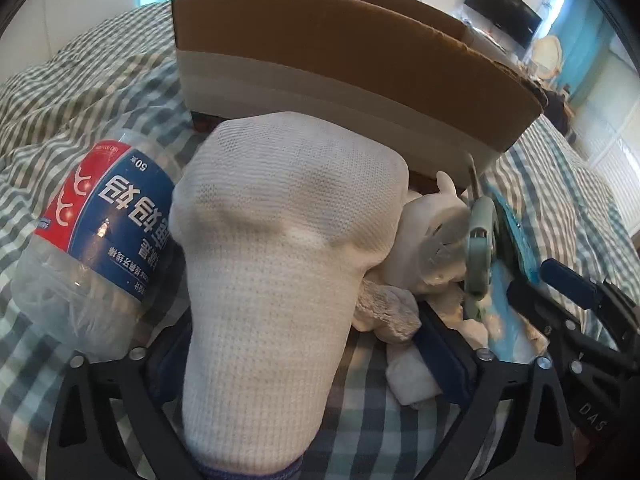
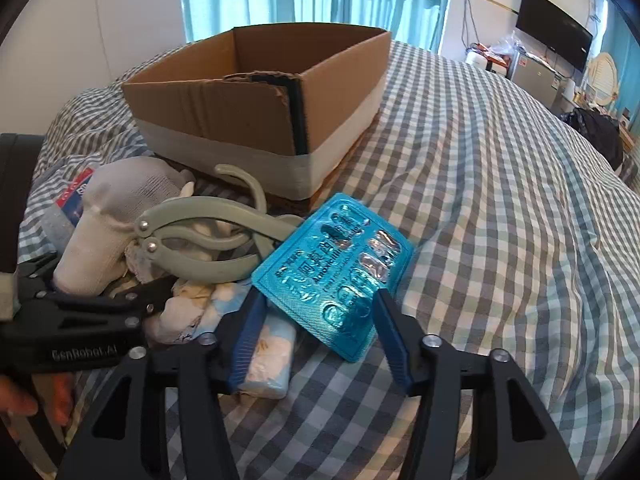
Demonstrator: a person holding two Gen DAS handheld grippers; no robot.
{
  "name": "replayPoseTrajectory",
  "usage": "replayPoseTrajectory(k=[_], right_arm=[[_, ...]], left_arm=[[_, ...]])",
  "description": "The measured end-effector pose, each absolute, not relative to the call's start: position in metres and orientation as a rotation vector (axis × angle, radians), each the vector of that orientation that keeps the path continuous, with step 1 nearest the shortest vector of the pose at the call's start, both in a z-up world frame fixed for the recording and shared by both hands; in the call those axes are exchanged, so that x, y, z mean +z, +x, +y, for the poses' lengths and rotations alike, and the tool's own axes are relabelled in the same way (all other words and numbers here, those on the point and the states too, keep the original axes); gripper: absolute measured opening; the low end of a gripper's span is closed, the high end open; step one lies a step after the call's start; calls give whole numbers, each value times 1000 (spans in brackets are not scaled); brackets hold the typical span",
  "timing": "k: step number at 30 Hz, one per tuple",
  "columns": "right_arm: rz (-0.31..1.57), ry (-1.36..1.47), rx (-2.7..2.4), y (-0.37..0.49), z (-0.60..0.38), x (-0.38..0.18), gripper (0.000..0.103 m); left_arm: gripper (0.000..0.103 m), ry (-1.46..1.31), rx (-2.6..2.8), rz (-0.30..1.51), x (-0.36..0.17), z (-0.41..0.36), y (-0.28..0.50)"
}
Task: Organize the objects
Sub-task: 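Grasp the white sock with the left tool while the right tool grasps the foil blister pack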
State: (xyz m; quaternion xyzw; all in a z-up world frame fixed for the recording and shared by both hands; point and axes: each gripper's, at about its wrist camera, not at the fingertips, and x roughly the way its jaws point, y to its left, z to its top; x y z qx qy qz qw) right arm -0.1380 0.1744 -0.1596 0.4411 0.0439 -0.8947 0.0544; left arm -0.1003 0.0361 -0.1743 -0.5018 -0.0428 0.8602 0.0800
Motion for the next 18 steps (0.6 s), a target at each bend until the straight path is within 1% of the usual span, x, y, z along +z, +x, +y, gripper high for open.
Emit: replayPoseTrajectory(k=[3,4,9,10,11,12,14,16,18], right_arm=[[138,1338,-2715,-138,173,-160,43],[140,1337,-2714,-138,171,-160,41],[135,1331,-2715,-134,168,-159,39],[134,1329,-2716,-133,168,-159,38],[134,1326,-2715,-131,169,-158,37],[133,1322,-2715,-130,172,-159,35],[129,1320,-2712,-130,172,-158,32],[121,1318,-2712,-128,175,-156,28],[116,1316,-2714,-128,178,-155,27]], left_arm=[[103,-1471,2618,38,-176,48,-95],[103,-1455,2629,59,-176,49,-93],[103,-1450,2615,23,-174,42,-90],[101,-1444,2616,23,-172,41,-88],[96,-1437,2617,31,-170,40,-86],[93,-1422,2621,38,-167,39,-84],[78,-1396,2620,63,-158,40,-78],[77,-1367,2634,106,-151,42,-75],[77,-1340,2653,130,-142,40,-68]])
